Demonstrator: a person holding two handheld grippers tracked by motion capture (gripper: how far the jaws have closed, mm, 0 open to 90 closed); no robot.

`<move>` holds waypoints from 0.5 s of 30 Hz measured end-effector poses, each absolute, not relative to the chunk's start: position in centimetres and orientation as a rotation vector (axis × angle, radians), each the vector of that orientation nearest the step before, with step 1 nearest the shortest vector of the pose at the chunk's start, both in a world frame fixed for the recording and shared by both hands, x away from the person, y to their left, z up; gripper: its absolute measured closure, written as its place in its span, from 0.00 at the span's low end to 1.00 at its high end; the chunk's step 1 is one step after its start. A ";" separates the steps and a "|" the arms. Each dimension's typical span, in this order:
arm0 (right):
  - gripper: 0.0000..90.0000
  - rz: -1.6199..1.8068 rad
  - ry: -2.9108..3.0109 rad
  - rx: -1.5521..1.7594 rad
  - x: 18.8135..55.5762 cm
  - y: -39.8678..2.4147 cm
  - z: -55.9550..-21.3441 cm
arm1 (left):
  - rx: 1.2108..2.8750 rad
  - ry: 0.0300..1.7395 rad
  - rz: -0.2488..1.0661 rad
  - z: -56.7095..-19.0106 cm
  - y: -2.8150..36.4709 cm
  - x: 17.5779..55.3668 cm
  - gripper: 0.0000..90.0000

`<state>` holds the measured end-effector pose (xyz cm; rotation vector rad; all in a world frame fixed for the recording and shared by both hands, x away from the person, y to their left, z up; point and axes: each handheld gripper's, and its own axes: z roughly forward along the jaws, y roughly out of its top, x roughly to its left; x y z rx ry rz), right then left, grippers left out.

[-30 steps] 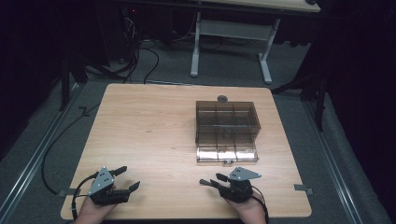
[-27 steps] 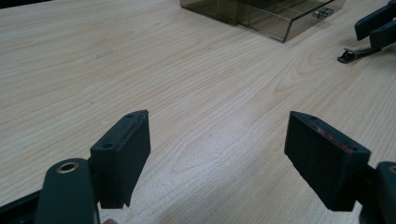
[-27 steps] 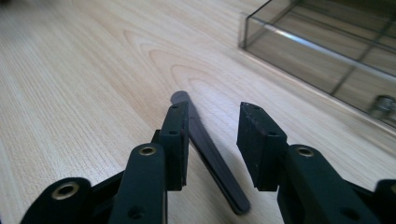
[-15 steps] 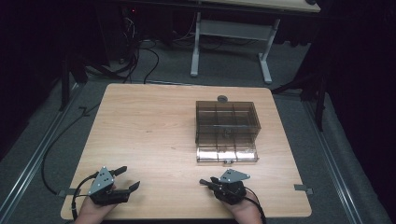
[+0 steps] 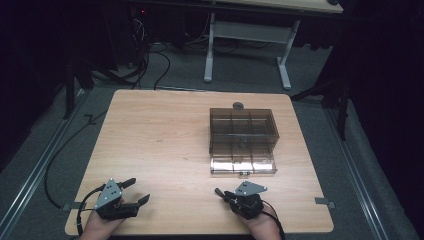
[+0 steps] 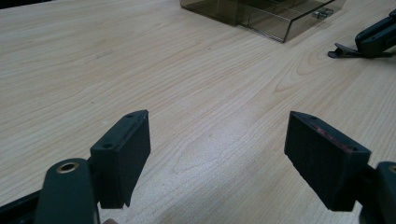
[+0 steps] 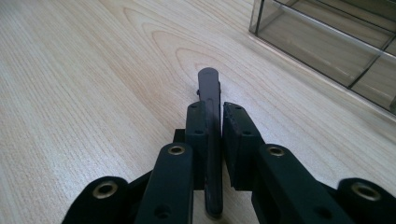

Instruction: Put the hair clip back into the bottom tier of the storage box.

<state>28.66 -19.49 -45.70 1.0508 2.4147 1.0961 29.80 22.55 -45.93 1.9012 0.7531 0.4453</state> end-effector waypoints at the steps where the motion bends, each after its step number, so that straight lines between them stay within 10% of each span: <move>1: 0.89 1.104 2.416 1.050 28.7 -19.5 -45.7 | 1.901 0.754 0.445 -45.9 22.6 29.8 0.26; 15: 0.90 1.095 2.423 1.045 29.4 -18.6 -45.6 | 1.901 0.753 0.445 -45.9 22.6 29.8 0.26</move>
